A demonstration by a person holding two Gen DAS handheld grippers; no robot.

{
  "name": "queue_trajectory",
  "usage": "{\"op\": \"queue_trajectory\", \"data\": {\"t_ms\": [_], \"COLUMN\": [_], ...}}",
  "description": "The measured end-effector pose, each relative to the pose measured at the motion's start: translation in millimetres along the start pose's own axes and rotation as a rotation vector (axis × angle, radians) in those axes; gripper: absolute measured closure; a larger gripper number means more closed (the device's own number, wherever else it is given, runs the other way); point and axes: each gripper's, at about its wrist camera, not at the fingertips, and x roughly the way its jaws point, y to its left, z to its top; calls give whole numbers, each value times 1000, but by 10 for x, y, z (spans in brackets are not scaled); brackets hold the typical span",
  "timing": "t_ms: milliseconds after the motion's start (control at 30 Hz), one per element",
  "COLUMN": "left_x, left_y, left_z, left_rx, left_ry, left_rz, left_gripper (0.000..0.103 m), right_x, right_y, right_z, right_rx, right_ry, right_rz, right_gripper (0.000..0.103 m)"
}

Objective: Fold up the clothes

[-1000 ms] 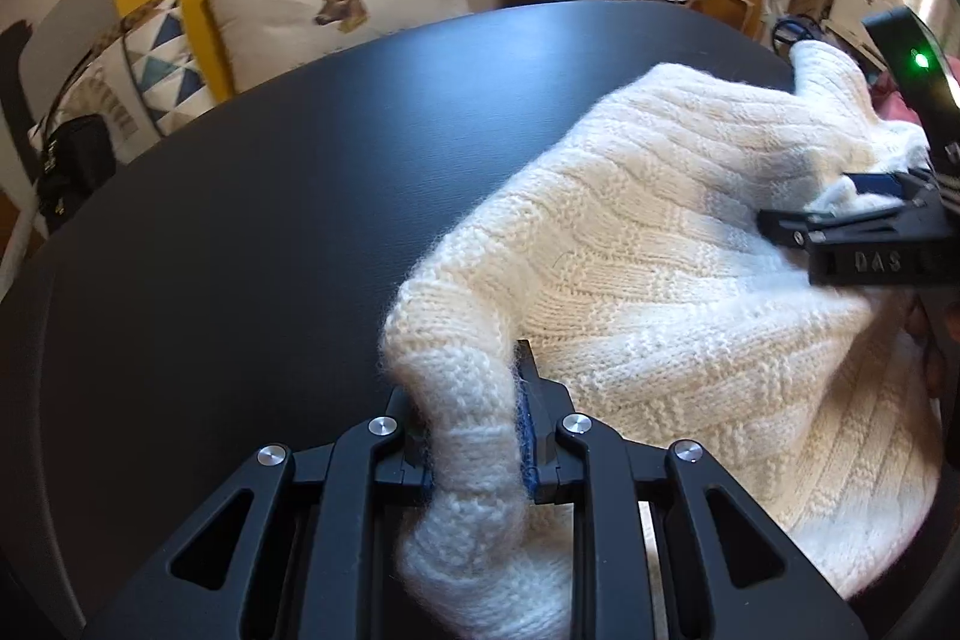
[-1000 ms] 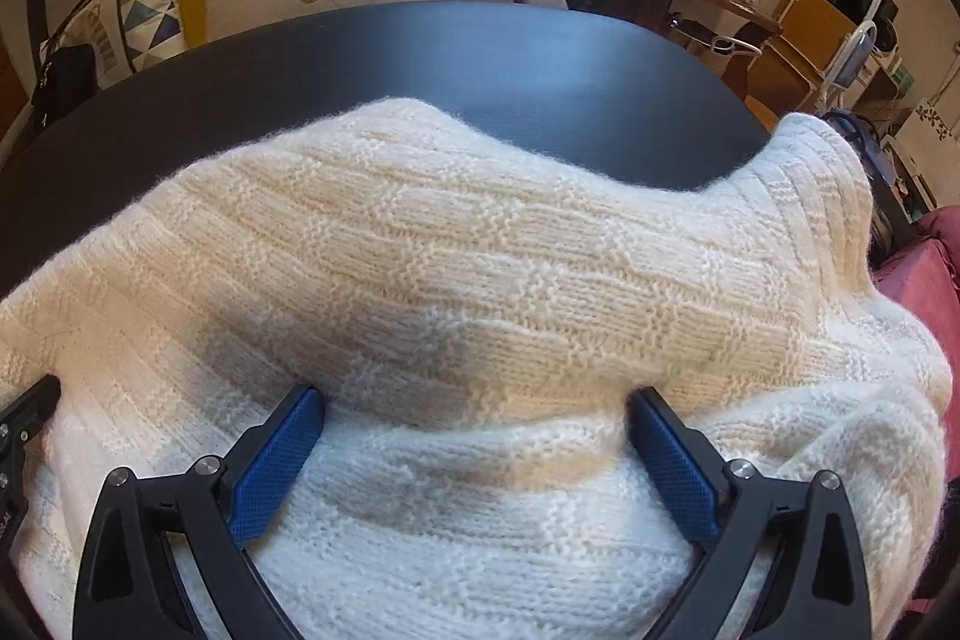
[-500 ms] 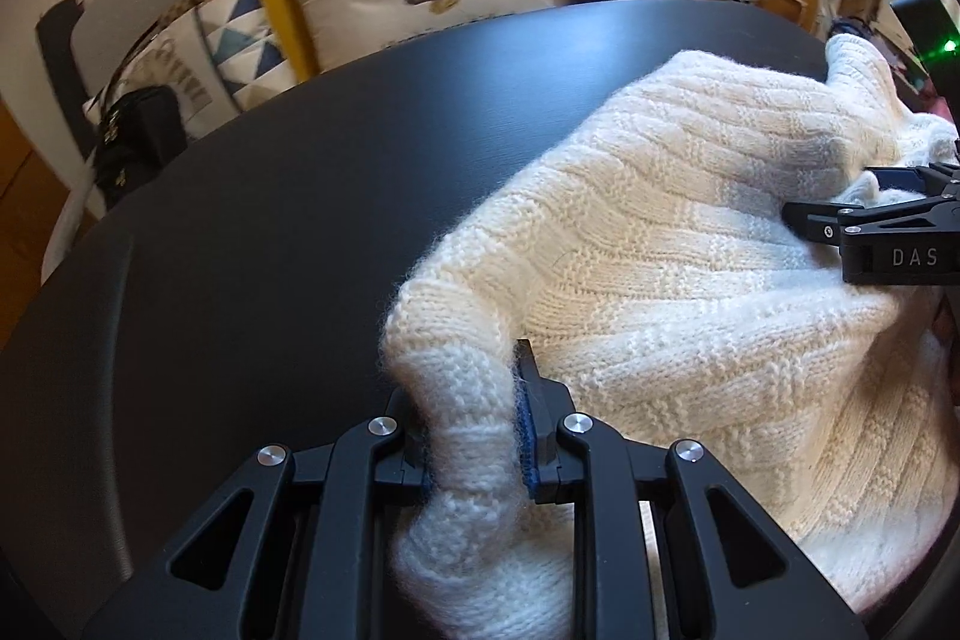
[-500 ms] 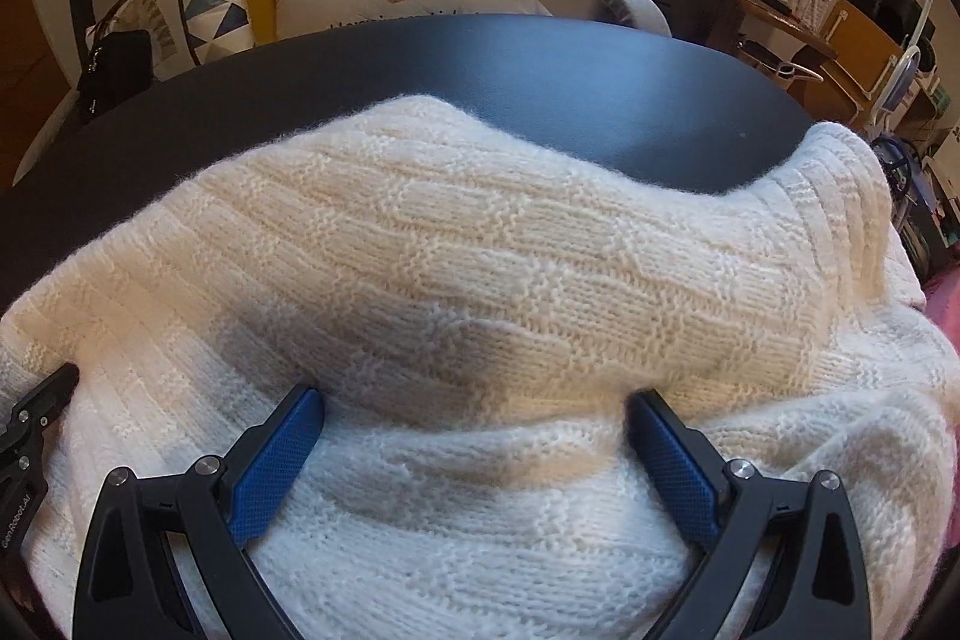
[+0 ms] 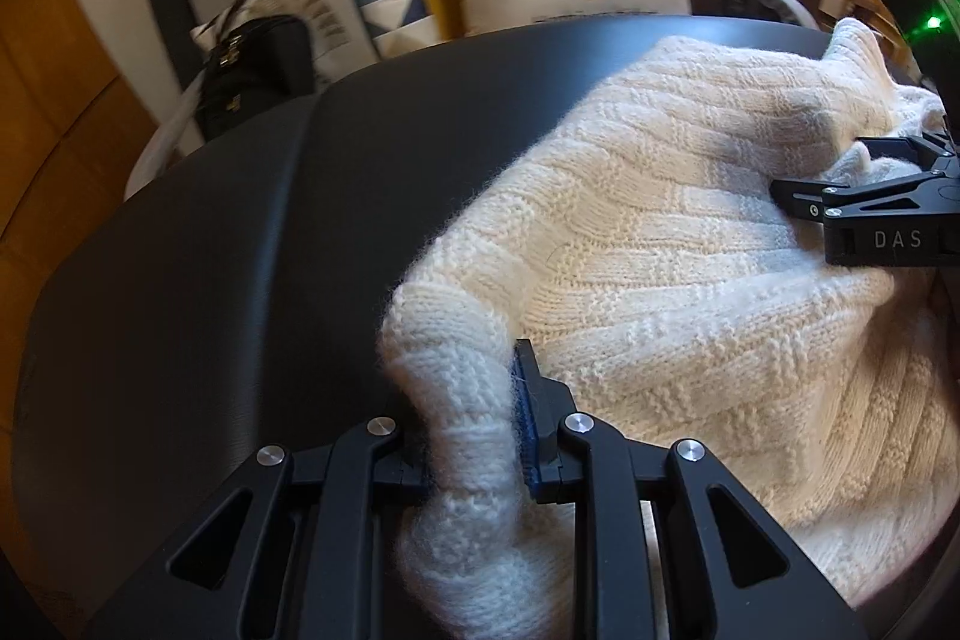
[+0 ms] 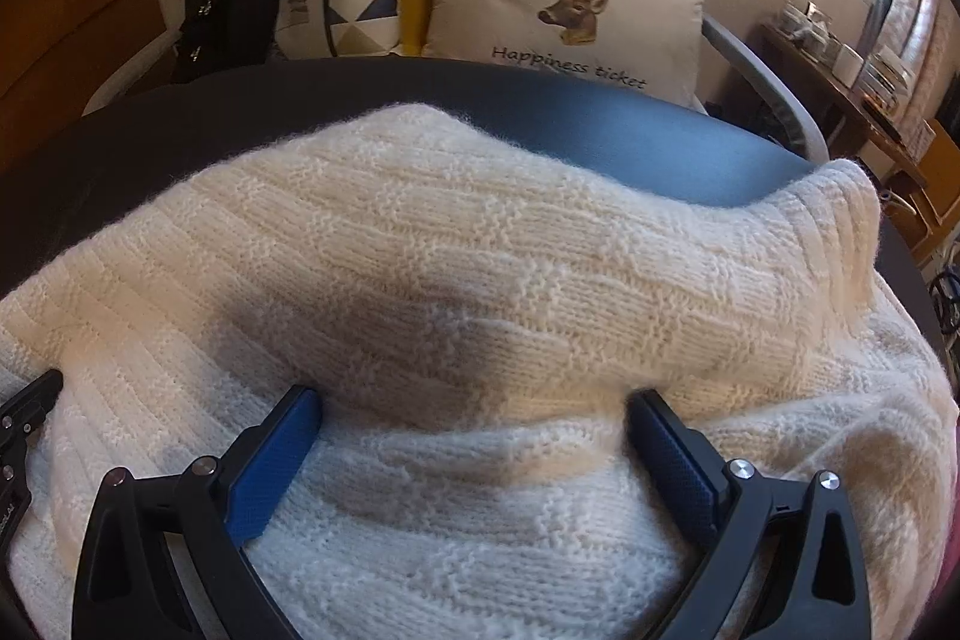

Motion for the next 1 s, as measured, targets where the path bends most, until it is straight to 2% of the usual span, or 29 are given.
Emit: {"op": "queue_trajectory", "data": {"t_ms": [267, 533, 633, 1000], "left_x": [10, -22, -111, -446], "left_y": [399, 587, 615, 430], "left_z": [-92, -210, -332, -741], "left_rx": [-70, -140, -198, -288], "left_ry": [10, 27, 49, 54], "left_rz": [34, 47, 37, 50], "left_gripper": [80, 80, 80, 80], "right_x": [97, 181, 184, 155], "right_y": [583, 991, 1149, 1671], "right_z": [281, 486, 512, 537], "right_rx": [-103, -224, -293, -585], "right_ry": [-33, -68, -83, -118], "right_rz": [53, 120, 167, 366], "right_gripper": [0, 0, 0, 0]}}
